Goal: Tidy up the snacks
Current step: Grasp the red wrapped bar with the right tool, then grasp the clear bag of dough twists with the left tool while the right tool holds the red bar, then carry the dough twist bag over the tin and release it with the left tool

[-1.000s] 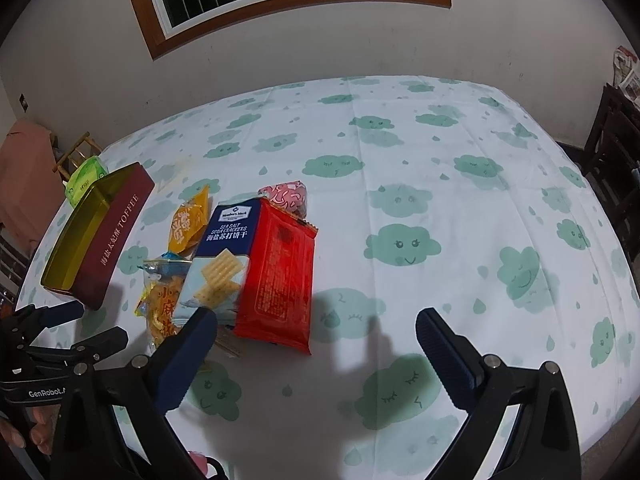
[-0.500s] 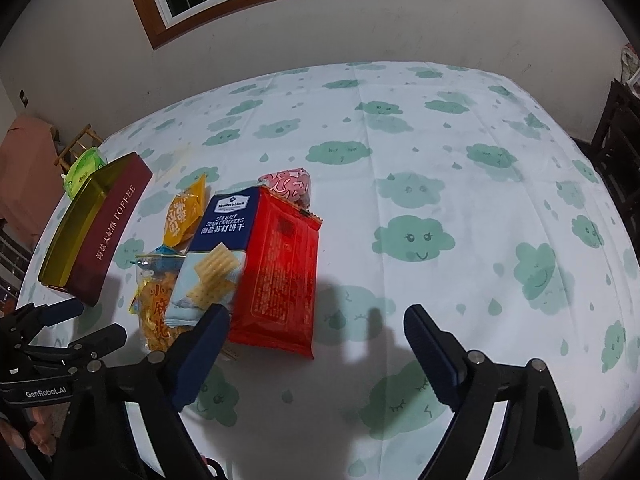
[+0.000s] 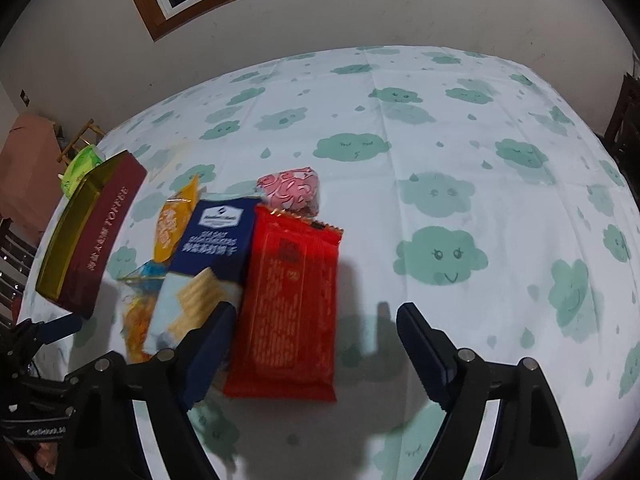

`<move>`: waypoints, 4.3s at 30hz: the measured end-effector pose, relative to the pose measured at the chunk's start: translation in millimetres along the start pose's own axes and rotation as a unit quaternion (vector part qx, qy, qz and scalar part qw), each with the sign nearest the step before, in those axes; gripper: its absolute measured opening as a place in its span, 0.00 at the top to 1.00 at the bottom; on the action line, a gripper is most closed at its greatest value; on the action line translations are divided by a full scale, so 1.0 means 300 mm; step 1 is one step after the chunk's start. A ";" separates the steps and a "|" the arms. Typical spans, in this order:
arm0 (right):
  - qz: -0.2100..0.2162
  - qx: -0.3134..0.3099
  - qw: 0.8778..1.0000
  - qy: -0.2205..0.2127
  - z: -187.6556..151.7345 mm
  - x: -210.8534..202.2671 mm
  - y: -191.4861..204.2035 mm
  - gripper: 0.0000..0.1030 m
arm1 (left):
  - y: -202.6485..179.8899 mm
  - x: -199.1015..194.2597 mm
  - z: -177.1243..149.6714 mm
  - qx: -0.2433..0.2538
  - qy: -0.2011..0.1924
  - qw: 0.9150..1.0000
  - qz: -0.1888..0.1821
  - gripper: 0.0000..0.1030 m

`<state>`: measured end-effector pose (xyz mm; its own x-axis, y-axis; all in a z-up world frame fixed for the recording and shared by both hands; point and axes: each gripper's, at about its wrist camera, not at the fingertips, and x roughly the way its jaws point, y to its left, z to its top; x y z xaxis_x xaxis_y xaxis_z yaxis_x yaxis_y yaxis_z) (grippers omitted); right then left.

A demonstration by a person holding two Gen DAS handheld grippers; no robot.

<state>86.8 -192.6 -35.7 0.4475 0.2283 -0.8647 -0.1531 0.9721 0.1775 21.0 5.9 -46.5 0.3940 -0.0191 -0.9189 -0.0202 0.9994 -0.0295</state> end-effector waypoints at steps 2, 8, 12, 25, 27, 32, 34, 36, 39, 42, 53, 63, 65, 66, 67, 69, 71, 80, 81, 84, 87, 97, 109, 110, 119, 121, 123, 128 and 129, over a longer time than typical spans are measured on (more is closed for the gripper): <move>0.004 -0.001 1.000 0.004 0.008 0.016 -0.006 0.21 | -0.001 0.003 0.003 0.001 -0.001 1.000 -0.001 0.11; 0.012 -0.011 1.000 0.005 0.030 0.038 -0.005 0.22 | 0.000 0.007 0.009 0.002 0.001 1.000 0.001 0.11; 0.034 -0.010 0.999 0.010 0.038 0.044 -0.012 0.30 | 0.001 0.005 0.010 0.000 0.001 1.000 0.004 0.11; 0.042 -0.019 0.999 0.026 0.029 0.043 -0.057 0.47 | -0.013 -0.007 0.004 0.004 0.000 1.000 0.012 0.12; 0.041 -0.018 0.999 0.027 0.031 0.056 -0.062 0.48 | -0.012 -0.006 0.004 0.004 -0.001 1.000 0.010 0.13; 0.031 -0.031 0.999 0.020 0.031 0.064 -0.057 0.49 | -0.021 -0.005 0.001 0.000 0.002 1.000 0.001 0.15; 0.026 -0.036 0.999 0.017 0.029 0.064 -0.057 0.52 | -0.028 -0.007 0.002 -0.003 0.004 1.000 -0.006 0.15; 0.018 -0.040 0.999 0.013 0.028 0.063 -0.060 0.57 | -0.034 -0.010 0.002 -0.010 0.006 1.000 -0.013 0.16; 0.005 -0.036 0.999 0.007 0.020 0.052 -0.081 0.57 | -0.046 -0.018 0.001 -0.013 0.007 1.000 -0.017 0.16; -0.007 -0.029 1.000 0.003 0.004 0.034 -0.120 0.57 | -0.063 -0.025 -0.006 -0.018 0.008 0.999 -0.028 0.19; -0.009 -0.009 1.000 -0.011 -0.070 -0.017 -0.195 0.57 | -0.191 0.024 0.015 -0.007 0.028 0.999 -0.045 0.41; 0.001 -0.007 1.000 -0.021 -0.083 -0.024 -0.208 0.57 | -0.166 0.061 0.024 -0.012 0.043 0.998 -0.045 0.63; 0.003 -0.004 1.000 -0.021 -0.083 -0.024 -0.210 0.57 | -0.142 0.059 0.014 -0.006 0.047 0.998 -0.047 0.65; 0.003 -0.004 1.000 -0.021 -0.083 -0.024 -0.209 0.57 | -0.133 0.057 0.011 -0.005 0.047 0.998 -0.050 0.65; 0.003 -0.004 1.000 -0.022 -0.083 -0.023 -0.209 0.57 | -0.120 0.053 0.006 -0.003 0.046 0.998 -0.052 0.65; 0.003 -0.002 1.000 -0.022 -0.082 -0.023 -0.209 0.57 | -0.097 0.047 -0.002 0.004 0.044 0.998 -0.050 0.65; 0.002 -0.002 1.000 -0.021 -0.081 -0.022 -0.206 0.57 | -0.080 0.045 -0.006 0.010 0.043 0.998 -0.053 0.66; -0.007 0.000 1.000 -0.017 -0.074 -0.018 -0.199 0.57 | -0.059 -0.020 -0.021 0.040 0.026 0.996 -0.075 0.69; -0.009 0.000 1.000 -0.017 -0.074 -0.017 -0.198 0.57 | -0.056 -0.029 -0.020 0.042 0.024 0.996 -0.077 0.69; -0.013 0.000 1.000 -0.014 -0.072 -0.015 -0.195 0.57 | -0.038 -0.054 -0.015 0.044 0.021 0.995 -0.088 0.69; -0.017 0.000 1.000 -0.011 -0.070 -0.015 -0.192 0.57 | -0.012 -0.071 -0.014 0.039 0.021 0.994 -0.098 0.69; -0.036 -0.004 0.999 0.003 -0.064 -0.005 -0.176 0.57 | 0.141 -0.150 0.054 0.016 -0.011 0.996 -0.082 0.69; -0.075 -0.009 0.997 0.033 -0.042 0.014 -0.139 0.55 | 0.489 -0.076 0.140 -0.027 -0.003 1.000 -0.002 0.69; -0.076 -0.008 0.996 0.033 -0.042 0.015 -0.138 0.55 | 0.506 -0.063 0.137 -0.030 0.001 1.000 0.000 0.69; -0.091 0.002 0.995 0.043 -0.033 0.024 -0.129 0.54 | 0.631 0.014 0.119 -0.036 0.029 0.999 0.022 0.69; -0.093 0.003 0.995 0.044 -0.031 0.026 -0.128 0.54 | 0.649 0.025 0.118 -0.036 0.035 0.998 0.029 0.69; -0.094 0.006 0.995 0.045 -0.030 0.028 -0.128 0.54 | 0.666 0.037 0.116 -0.032 0.041 0.998 0.040 0.69; -0.100 0.008 0.994 0.048 -0.028 0.031 -0.124 0.54 | 0.690 0.054 0.108 -0.030 0.047 0.997 0.046 0.68; -0.101 0.010 0.994 0.048 -0.027 0.032 -0.124 0.54 | 0.689 0.055 0.106 -0.029 0.047 0.997 0.047 0.68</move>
<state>89.5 -226.9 -54.3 0.3813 0.0235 -0.9242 -0.0508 0.9987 0.0045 52.7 213.2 -55.2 0.2994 0.0689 -0.9516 -0.1075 0.9935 0.0381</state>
